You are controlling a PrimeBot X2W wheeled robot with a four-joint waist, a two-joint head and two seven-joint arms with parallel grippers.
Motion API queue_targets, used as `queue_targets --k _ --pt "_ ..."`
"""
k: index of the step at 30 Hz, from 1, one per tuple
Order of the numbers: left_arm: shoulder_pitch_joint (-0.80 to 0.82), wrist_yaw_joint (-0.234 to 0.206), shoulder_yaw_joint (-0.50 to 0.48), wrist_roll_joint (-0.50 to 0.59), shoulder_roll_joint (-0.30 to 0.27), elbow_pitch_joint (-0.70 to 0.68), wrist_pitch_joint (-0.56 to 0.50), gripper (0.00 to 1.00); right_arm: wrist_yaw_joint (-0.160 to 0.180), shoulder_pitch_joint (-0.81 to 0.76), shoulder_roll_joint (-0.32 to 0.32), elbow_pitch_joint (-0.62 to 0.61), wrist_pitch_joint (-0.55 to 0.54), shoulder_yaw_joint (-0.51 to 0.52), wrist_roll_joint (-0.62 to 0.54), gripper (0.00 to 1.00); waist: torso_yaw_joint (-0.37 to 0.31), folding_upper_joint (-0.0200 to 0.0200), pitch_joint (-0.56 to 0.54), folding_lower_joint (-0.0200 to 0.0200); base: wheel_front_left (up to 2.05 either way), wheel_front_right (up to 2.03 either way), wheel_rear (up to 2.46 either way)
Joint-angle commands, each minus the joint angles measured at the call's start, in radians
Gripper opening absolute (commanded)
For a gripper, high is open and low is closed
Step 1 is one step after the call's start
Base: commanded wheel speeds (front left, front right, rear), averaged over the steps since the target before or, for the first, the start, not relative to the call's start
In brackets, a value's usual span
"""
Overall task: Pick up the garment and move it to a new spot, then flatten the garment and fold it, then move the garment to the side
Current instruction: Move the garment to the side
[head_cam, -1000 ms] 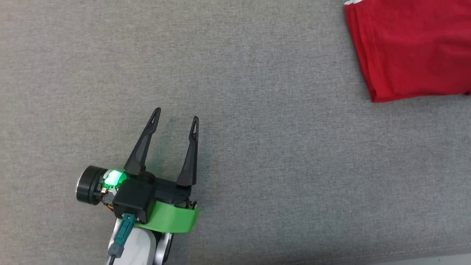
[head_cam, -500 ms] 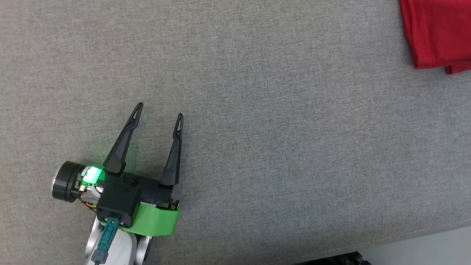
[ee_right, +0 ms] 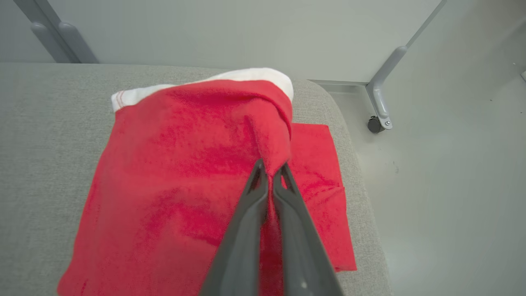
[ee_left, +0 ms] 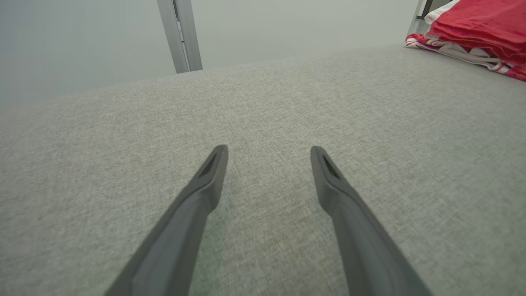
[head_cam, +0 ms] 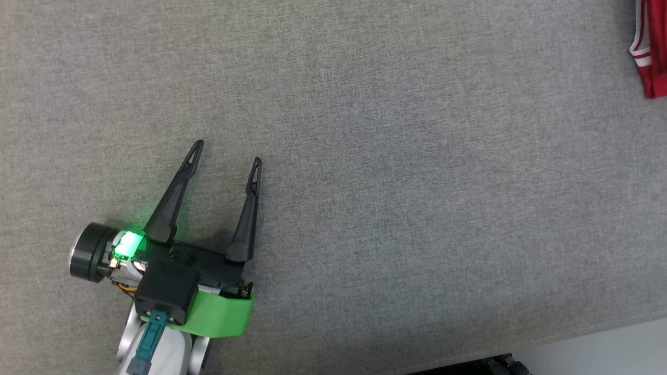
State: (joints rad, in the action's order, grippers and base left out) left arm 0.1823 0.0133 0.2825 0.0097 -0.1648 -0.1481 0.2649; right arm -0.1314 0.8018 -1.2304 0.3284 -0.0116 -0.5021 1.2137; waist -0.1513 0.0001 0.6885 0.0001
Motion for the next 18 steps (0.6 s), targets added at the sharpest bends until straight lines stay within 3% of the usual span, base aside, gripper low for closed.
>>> queue_targets --k 1,5,9,18 --pt "0.02 -0.005 0.001 -0.004 -0.003 0.013 -0.002 1.0 0.002 0.014 -0.005 0.028 0.025 -0.005 -0.036 1.0 0.006 -0.0001 0.002 -0.0001 0.0 0.0 0.0" --pt "0.028 -0.016 -0.005 -0.008 0.001 0.011 -0.002 1.0 0.002 0.042 0.007 0.134 0.131 -0.019 -0.187 1.0 0.016 -0.0001 0.001 -0.0001 0.0 0.0 0.0" --pt "0.033 -0.019 -0.001 -0.016 0.007 0.015 -0.002 1.0 0.002 0.088 0.076 0.215 0.243 -0.014 -0.32 1.0 0.027 -0.0001 -0.016 -0.0001 0.0 0.0 0.0" --pt "0.017 -0.032 0.004 -0.046 0.053 0.041 -0.001 1.0 0.002 0.029 0.355 0.176 0.276 0.077 -0.46 1.0 0.063 -0.0001 -0.119 -0.0001 0.0 0.0 0.0"
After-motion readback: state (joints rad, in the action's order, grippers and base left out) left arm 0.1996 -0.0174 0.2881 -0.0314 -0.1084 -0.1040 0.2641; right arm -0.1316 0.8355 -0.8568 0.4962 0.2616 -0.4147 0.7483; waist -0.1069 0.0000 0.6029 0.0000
